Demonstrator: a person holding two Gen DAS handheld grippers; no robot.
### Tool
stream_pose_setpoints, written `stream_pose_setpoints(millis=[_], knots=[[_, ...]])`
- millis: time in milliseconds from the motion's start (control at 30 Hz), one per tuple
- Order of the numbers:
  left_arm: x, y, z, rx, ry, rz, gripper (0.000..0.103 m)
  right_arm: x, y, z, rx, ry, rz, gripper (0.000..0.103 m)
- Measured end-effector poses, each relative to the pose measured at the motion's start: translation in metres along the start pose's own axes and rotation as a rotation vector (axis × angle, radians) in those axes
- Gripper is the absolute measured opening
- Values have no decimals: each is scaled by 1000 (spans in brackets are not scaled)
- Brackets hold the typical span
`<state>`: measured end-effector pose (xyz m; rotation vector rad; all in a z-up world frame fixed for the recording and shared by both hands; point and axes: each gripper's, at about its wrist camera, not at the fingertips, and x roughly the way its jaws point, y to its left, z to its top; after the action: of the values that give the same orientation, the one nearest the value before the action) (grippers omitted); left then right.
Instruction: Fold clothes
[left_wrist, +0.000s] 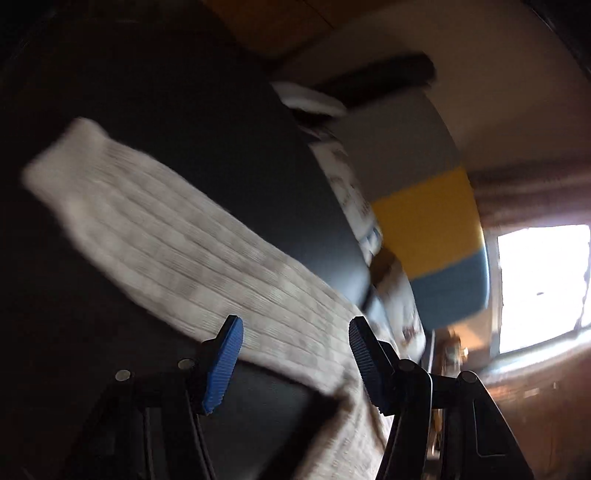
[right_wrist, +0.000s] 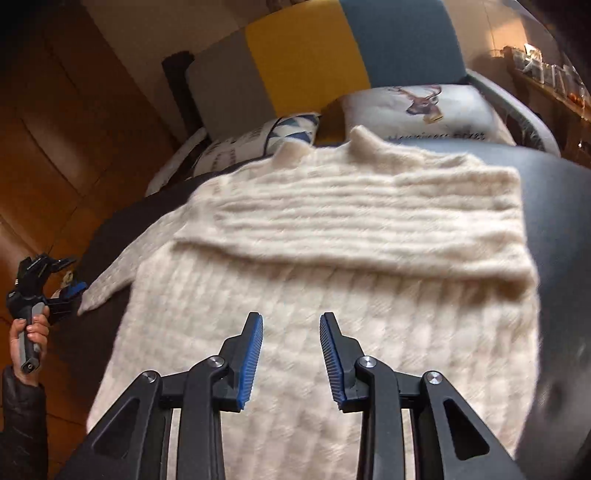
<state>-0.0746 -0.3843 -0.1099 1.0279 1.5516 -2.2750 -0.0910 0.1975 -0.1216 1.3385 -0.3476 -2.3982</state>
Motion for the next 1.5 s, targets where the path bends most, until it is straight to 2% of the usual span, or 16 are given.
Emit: stream_pose_setpoints(millis=[67, 133, 233, 367, 533, 600, 633, 667, 733, 833, 933, 1000, 1067, 1167, 1367, 1500], knots=[[-32, 46, 31, -97, -79, 64, 61, 9, 22, -18, -10, 29, 22, 33], [-50, 76, 55, -148, -111, 97, 61, 15, 35, -22, -29, 46, 19, 33], [-52, 100, 74, -195, -79, 119, 61, 24, 54, -26, -58, 72, 14, 33], [-30, 107, 77, -230, 2, 106, 61, 33, 77, -30, -90, 97, 9, 33], [-9, 110, 75, -305, 1, 105, 60, 30, 94, -23, -144, 93, -6, 33], [0, 112, 74, -335, 1, 104, 33, 31, 99, -18, -167, 87, -18, 33], [4, 112, 74, -350, 1, 104, 12, 32, 101, -14, -179, 82, -26, 33], [8, 114, 73, -371, -1, 97, 8, 33, 103, -10, -191, 77, -35, 33], [11, 118, 71, -412, -22, 56, 7, 39, 104, 7, -211, 60, -63, 33], [8, 108, 70, -399, -57, 21, 7, 59, 88, 50, -205, 35, -113, 33], [1, 72, 72, -316, -78, -53, 7, 90, 63, 94, -148, 57, -145, 33], [-2, 38, 72, -262, -71, -122, 7, 111, 54, 110, -132, 85, -156, 33], [-3, -8, 69, -184, -55, -206, 7, 131, 46, 126, -117, 115, -167, 33], [-1, -83, 54, -60, -12, -315, 7, 152, 41, 129, -124, 149, -208, 33], [32, -216, -2, 129, 159, -501, 7, 152, 36, 128, -126, 120, -186, 33], [71, -275, -50, 207, 288, -534, 7, 148, 30, 123, -116, 77, -145, 33]])
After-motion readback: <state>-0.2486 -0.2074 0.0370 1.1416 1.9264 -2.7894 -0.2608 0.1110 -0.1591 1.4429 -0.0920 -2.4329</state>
